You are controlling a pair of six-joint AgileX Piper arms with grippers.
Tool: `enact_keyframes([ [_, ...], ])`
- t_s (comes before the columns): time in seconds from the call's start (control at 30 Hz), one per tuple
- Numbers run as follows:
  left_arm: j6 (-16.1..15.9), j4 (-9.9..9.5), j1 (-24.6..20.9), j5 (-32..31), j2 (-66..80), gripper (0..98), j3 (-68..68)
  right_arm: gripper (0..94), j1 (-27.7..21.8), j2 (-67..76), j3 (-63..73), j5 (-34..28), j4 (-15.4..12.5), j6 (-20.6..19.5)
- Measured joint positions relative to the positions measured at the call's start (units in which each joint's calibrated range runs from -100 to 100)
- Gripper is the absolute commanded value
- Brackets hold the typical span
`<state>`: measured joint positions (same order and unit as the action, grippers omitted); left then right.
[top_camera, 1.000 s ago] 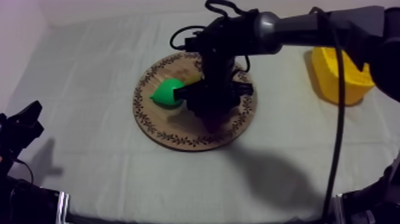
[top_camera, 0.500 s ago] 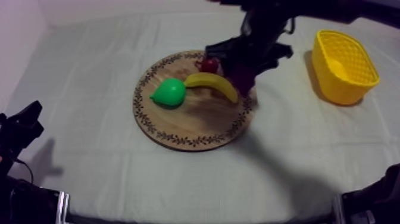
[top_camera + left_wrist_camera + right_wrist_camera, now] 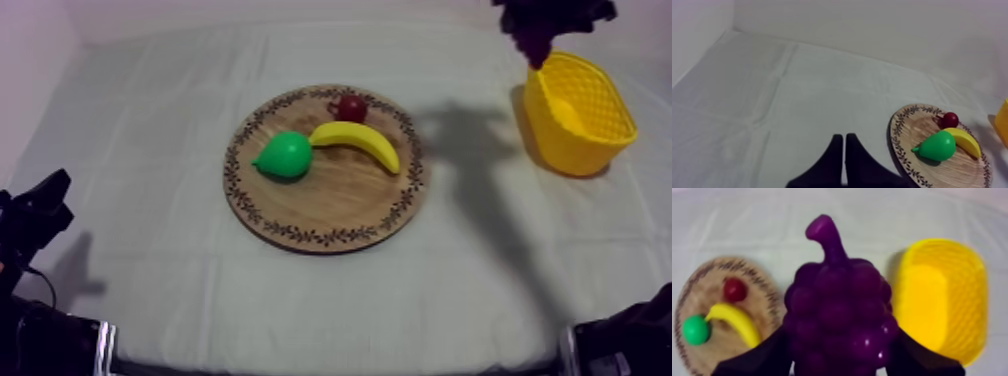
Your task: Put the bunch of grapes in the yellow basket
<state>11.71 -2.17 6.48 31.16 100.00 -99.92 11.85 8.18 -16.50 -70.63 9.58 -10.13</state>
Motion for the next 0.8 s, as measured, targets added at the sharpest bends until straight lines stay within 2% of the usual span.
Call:
enact_keyframes([
  [0.13,0.00,0.00,0.00,0.00,0.00,0.1,0.00,36.9,-5.57,1.78,-1.46,3.24,-0.10,3.56],
  [0.47,-0.03,0.00,0.00,0.00,0.00,0.1,0.00,37.9,-16.83,0.11,-6.30,11.70,-4.29,12.99],
  [0.6,-0.01,0.00,0.00,0.00,0.00,0.1,0.00,37.7,-19.12,-2.41,-8.35,14.67,-5.01,14.76],
  [0.73,-0.01,0.00,0.00,0.00,0.00,0.1,0.00,37.4,-19.81,-5.97,-9.54,16.73,-5.23,15.45],
  [0.8,-0.01,0.00,0.00,0.00,0.00,0.1,0.00,37.7,-19.82,-8.20,-9.69,17.82,-6.21,16.15],
])
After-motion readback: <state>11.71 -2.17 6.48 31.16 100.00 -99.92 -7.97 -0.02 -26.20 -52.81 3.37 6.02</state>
